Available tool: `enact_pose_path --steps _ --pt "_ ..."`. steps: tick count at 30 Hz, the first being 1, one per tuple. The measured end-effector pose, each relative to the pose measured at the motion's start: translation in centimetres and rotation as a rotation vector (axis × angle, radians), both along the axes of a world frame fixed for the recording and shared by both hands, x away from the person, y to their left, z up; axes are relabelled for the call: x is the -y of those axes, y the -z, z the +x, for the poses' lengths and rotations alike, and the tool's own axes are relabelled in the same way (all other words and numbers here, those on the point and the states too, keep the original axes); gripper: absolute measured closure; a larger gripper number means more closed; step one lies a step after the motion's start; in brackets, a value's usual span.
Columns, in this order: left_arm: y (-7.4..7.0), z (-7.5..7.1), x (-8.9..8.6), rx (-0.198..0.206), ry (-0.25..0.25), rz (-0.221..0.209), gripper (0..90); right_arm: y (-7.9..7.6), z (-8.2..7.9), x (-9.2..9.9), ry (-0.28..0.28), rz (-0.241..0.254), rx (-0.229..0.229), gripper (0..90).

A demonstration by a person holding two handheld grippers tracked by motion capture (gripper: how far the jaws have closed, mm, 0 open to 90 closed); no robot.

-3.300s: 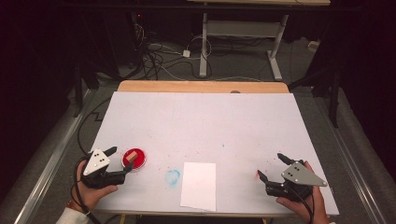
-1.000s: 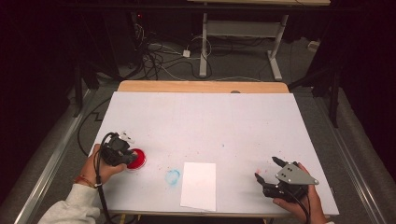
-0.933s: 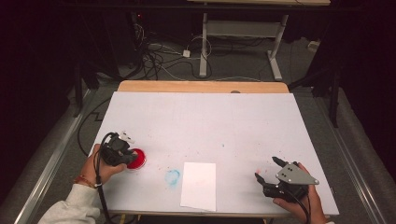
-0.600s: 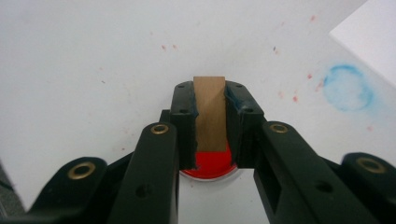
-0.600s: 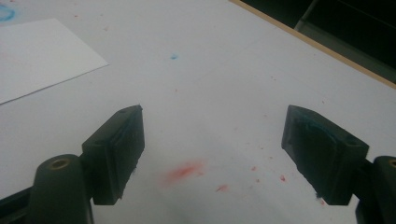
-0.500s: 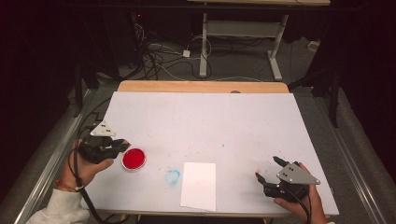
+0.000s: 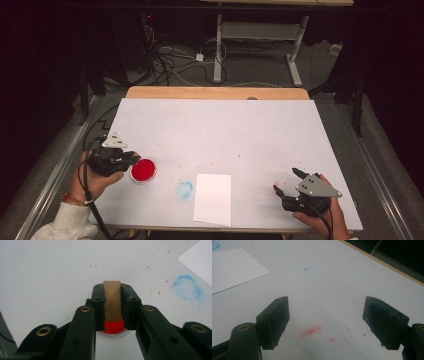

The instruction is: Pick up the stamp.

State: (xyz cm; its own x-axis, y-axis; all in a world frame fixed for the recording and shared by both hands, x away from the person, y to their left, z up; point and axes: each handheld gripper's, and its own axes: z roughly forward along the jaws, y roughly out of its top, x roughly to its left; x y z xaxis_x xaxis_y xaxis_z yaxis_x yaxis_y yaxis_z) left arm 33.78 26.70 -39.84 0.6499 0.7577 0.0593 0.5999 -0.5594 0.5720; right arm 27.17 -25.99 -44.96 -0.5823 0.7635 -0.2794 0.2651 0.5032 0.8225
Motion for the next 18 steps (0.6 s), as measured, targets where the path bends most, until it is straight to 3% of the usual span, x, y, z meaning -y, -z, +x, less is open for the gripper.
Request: enact_pose_path --steps 4,7,13,18 --pt "1.5 0.8 0.4 -0.038 0.006 0.044 73.6 0.1 0.0 0.0 -0.001 -0.007 -0.001 21.9" --pt "2.5 1.4 0.6 -0.065 0.008 0.047 73.6 0.1 0.0 0.0 -0.004 -0.008 -0.005 21.9" --pt "4.5 2.1 1.1 -0.114 0.025 0.096 73.6 0.1 0.0 0.0 -0.001 -0.009 -0.004 22.1" --pt "4.8 2.2 0.8 -0.122 0.013 0.067 73.7 0.2 0.0 -0.1 -0.001 -0.009 -0.005 22.1"
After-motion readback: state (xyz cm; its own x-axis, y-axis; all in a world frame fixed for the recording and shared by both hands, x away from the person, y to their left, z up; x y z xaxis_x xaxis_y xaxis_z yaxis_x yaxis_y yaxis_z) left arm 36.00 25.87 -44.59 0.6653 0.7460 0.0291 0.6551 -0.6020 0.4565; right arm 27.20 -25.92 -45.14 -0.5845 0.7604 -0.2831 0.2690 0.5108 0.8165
